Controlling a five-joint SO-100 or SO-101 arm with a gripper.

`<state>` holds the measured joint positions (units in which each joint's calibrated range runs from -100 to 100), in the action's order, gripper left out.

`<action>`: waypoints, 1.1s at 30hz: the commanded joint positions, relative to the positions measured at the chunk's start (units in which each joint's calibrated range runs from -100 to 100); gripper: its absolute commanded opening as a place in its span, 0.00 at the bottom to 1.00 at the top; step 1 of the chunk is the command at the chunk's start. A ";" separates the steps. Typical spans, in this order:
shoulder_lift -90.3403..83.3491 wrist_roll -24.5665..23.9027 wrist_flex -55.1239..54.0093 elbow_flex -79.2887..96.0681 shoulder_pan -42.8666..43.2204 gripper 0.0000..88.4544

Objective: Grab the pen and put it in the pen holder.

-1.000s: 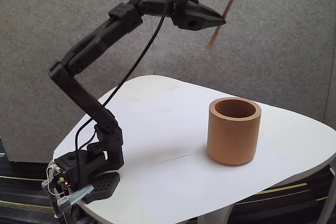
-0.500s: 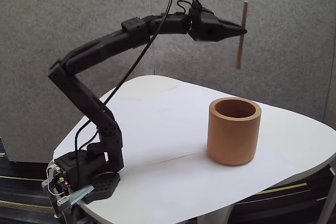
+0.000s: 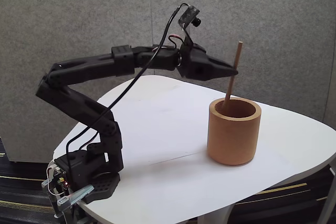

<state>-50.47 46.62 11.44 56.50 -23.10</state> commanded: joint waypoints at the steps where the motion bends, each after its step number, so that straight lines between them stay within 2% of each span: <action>1: -2.04 0.21 -4.58 3.07 -0.11 0.01; 6: -1.63 0.21 -5.17 1.99 -0.11 0.01; 14: -1.22 0.21 -14.41 4.69 -0.18 0.01; 21: -1.22 1.16 -23.39 15.52 -0.18 0.01; 28: -1.14 1.37 -25.17 21.12 -0.18 0.01; 33: -1.22 1.37 -31.10 28.43 0.11 0.01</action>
<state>-51.06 47.79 -16.44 82.94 -22.88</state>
